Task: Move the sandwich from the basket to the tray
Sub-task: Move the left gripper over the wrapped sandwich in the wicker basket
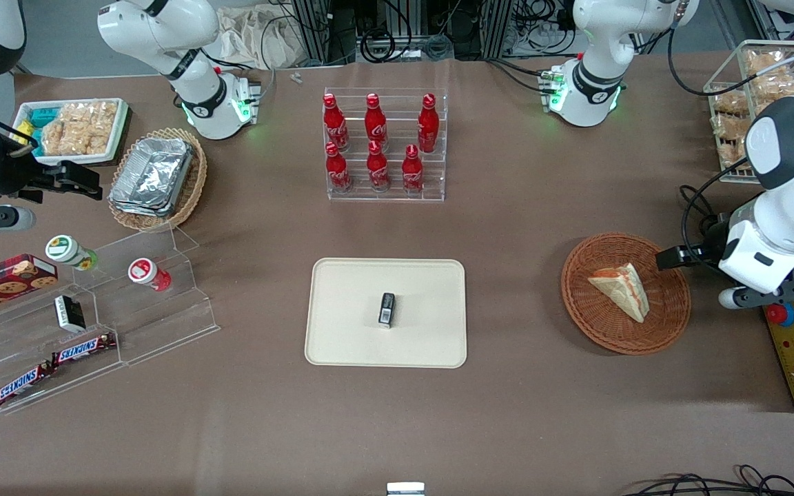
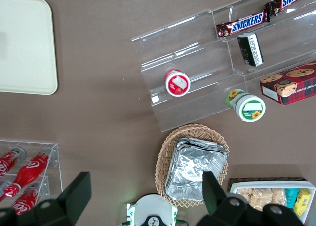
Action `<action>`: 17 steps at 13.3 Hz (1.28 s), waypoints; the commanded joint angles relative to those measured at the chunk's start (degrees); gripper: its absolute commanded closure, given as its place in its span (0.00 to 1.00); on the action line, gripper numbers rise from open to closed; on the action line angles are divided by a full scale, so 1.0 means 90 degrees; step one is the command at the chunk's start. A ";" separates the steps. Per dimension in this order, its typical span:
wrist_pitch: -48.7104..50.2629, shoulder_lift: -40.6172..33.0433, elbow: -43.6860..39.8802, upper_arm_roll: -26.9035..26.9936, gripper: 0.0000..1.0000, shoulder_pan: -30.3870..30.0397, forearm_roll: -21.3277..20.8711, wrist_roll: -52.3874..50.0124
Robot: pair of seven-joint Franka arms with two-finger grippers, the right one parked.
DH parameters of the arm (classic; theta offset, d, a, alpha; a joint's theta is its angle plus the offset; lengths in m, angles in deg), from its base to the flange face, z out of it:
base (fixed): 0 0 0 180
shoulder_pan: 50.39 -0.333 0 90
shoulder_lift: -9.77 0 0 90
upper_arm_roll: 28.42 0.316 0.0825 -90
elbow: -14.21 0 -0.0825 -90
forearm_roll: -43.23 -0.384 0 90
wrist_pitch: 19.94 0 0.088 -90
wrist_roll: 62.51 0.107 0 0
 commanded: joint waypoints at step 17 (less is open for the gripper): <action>-0.2008 0.0032 0.1920 0.0005 0.02 -0.0082 0.0111 -0.1684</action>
